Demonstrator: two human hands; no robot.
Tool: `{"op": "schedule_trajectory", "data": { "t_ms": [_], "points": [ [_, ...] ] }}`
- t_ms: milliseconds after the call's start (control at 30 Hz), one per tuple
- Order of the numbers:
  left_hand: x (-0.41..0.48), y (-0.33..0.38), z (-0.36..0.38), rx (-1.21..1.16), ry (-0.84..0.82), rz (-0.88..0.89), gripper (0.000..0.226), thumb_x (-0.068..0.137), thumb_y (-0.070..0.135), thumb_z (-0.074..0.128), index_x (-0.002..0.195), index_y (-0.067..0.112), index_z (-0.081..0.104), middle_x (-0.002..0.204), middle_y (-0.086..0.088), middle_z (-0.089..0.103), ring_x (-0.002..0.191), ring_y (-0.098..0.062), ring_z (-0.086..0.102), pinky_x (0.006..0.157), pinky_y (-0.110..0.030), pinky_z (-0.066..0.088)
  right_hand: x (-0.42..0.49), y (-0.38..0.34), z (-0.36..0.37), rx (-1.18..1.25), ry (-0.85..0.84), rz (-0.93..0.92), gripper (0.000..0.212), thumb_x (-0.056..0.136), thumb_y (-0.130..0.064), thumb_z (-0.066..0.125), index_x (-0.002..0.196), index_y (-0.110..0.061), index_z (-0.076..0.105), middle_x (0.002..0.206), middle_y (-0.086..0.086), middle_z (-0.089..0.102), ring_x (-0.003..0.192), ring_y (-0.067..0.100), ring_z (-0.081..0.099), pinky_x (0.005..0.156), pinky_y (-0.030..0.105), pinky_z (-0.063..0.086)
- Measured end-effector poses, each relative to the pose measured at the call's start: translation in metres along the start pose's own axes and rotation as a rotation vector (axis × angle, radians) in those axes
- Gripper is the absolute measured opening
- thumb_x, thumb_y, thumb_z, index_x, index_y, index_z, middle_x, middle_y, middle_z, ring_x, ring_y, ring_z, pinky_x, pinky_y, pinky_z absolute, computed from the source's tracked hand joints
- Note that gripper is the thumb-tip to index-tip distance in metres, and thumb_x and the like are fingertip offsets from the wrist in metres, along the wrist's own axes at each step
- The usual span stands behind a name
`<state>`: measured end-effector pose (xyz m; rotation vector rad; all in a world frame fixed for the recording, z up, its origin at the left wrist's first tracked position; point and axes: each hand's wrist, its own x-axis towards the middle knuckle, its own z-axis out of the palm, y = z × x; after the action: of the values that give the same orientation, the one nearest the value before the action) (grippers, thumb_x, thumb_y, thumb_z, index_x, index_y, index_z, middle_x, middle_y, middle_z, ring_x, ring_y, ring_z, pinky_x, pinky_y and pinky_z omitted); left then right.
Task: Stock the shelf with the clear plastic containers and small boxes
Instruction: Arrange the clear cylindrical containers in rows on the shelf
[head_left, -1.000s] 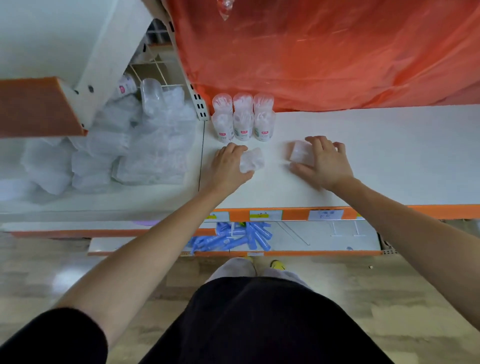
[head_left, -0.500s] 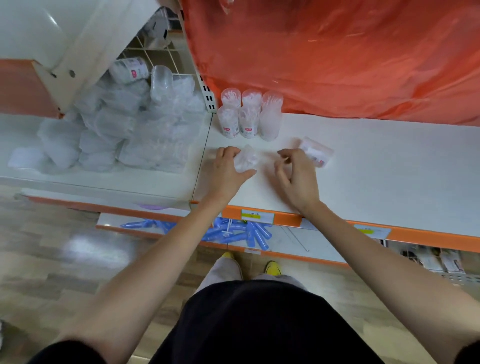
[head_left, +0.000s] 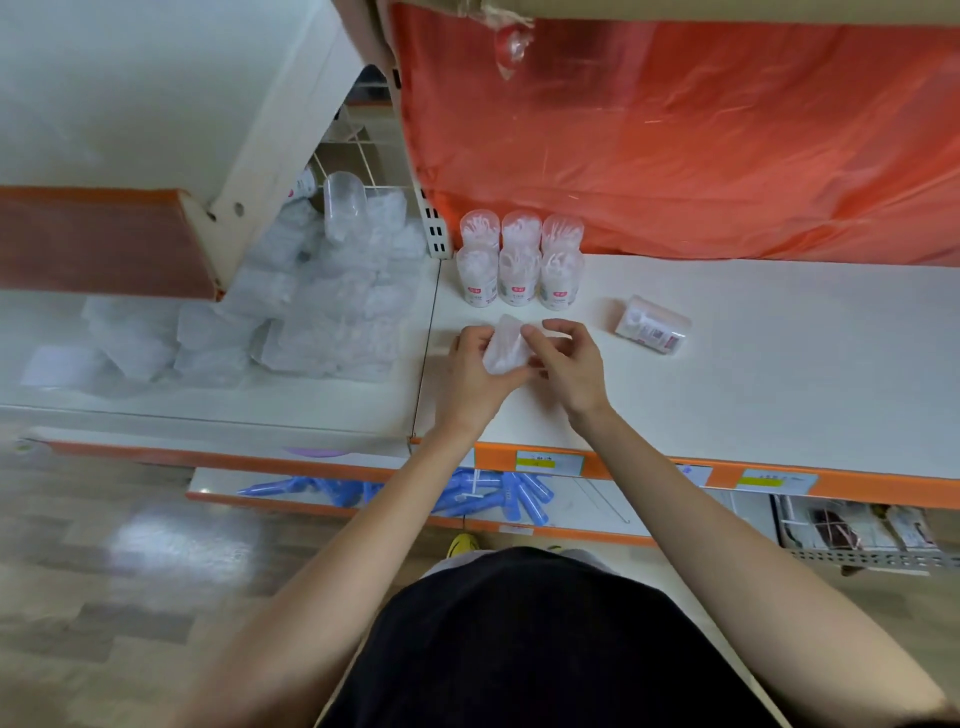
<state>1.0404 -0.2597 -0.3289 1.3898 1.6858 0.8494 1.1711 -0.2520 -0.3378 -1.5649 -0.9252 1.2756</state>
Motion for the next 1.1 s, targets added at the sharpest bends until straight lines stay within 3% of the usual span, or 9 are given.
{"op": "schedule_trajectory", "data": {
  "t_ms": [67, 167, 333, 467, 667, 767, 867, 967, 1100],
  "points": [
    [-0.001, 0.002, 0.0, -0.133, -0.057, -0.03, 0.046, 0.066, 0.038, 0.083, 0.099, 0.025, 0.054, 0.097, 0.005, 0.065, 0.087, -0.006, 0.064, 0.073, -0.022, 0.051, 0.002, -0.001, 0.0, 0.048, 0.025, 0.039, 0.044, 0.077, -0.051, 0.075, 0.107, -0.023, 0.06, 0.099, 0.008, 0.072, 0.092, 0.025, 0.07, 0.091, 0.049, 0.055],
    [-0.003, 0.005, -0.004, -0.261, -0.082, -0.137, 0.022, 0.088, 0.022, 0.07, 0.104, 0.017, 0.055, 0.094, 0.011, 0.061, 0.084, 0.0, 0.059, 0.071, -0.016, 0.047, 0.0, -0.004, 0.003, 0.096, 0.048, 0.08, 0.041, 0.082, -0.047, 0.075, 0.108, -0.019, 0.06, 0.1, 0.009, 0.072, 0.096, 0.029, 0.069, 0.091, 0.049, 0.055],
    [-0.005, -0.003, -0.011, -0.442, -0.098, -0.267, 0.017, 0.094, 0.023, 0.064, 0.107, 0.015, 0.058, 0.099, 0.006, 0.063, 0.085, -0.002, 0.058, 0.073, -0.022, 0.049, -0.012, -0.005, 0.012, 0.267, 0.049, 0.138, 0.035, 0.096, -0.034, 0.062, 0.116, -0.005, 0.058, 0.099, 0.006, 0.07, 0.086, 0.017, 0.068, 0.074, 0.029, 0.057],
    [-0.007, -0.009, -0.018, -0.537, -0.094, -0.305, 0.015, 0.094, 0.026, 0.063, 0.106, 0.019, 0.059, 0.099, 0.008, 0.063, 0.09, -0.008, 0.059, 0.072, -0.021, 0.05, -0.023, 0.003, 0.009, 0.286, 0.034, 0.163, 0.033, 0.1, -0.026, 0.055, 0.128, -0.007, 0.055, 0.116, 0.013, 0.069, 0.102, 0.022, 0.067, 0.083, 0.028, 0.053],
    [-0.009, -0.015, -0.022, -0.494, -0.067, -0.282, 0.021, 0.095, 0.026, 0.062, 0.111, 0.014, 0.06, 0.103, 0.002, 0.065, 0.09, -0.009, 0.06, 0.07, -0.019, 0.05, -0.039, 0.011, 0.016, 0.228, -0.13, 0.177, 0.023, 0.1, -0.015, 0.052, 0.119, -0.011, 0.066, 0.107, 0.012, 0.071, 0.092, 0.02, 0.063, 0.08, 0.03, 0.051],
    [-0.009, -0.014, -0.027, -0.461, -0.082, -0.286, 0.015, 0.097, 0.028, 0.059, 0.108, 0.018, 0.061, 0.101, 0.008, 0.063, 0.095, -0.009, 0.058, 0.079, -0.023, 0.051, -0.039, 0.01, 0.018, 0.245, -0.087, 0.173, 0.022, 0.097, -0.016, 0.059, 0.118, -0.01, 0.064, 0.103, 0.011, 0.07, 0.091, 0.019, 0.063, 0.08, 0.029, 0.053],
    [-0.009, -0.011, -0.031, -0.43, -0.154, -0.279, 0.009, 0.096, 0.036, 0.058, 0.099, 0.028, 0.062, 0.104, 0.012, 0.064, 0.101, -0.006, 0.059, 0.087, -0.028, 0.049, -0.041, 0.01, 0.017, 0.257, -0.036, 0.161, 0.034, 0.091, -0.018, 0.069, 0.123, -0.01, 0.06, 0.098, 0.01, 0.068, 0.088, 0.018, 0.063, 0.085, 0.034, 0.053],
    [-0.011, -0.005, -0.031, -0.398, -0.216, -0.236, 0.01, 0.094, 0.042, 0.059, 0.095, 0.034, 0.064, 0.101, 0.015, 0.066, 0.096, 0.001, 0.059, 0.086, -0.027, 0.048, -0.044, 0.008, 0.018, 0.261, -0.016, 0.122, 0.044, 0.086, -0.02, 0.075, 0.125, -0.01, 0.058, 0.095, 0.008, 0.068, 0.085, 0.016, 0.064, 0.082, 0.031, 0.052],
    [-0.01, -0.005, -0.03, -0.42, -0.22, -0.181, 0.015, 0.094, 0.035, 0.061, 0.103, 0.025, 0.069, 0.101, 0.008, 0.07, 0.093, -0.004, 0.062, 0.08, -0.026, 0.048, -0.046, 0.006, 0.018, 0.251, -0.042, 0.063, 0.04, 0.086, -0.017, 0.075, 0.122, -0.01, 0.06, 0.091, 0.002, 0.064, 0.083, 0.012, 0.063, 0.075, 0.024, 0.051]
  ]
}}
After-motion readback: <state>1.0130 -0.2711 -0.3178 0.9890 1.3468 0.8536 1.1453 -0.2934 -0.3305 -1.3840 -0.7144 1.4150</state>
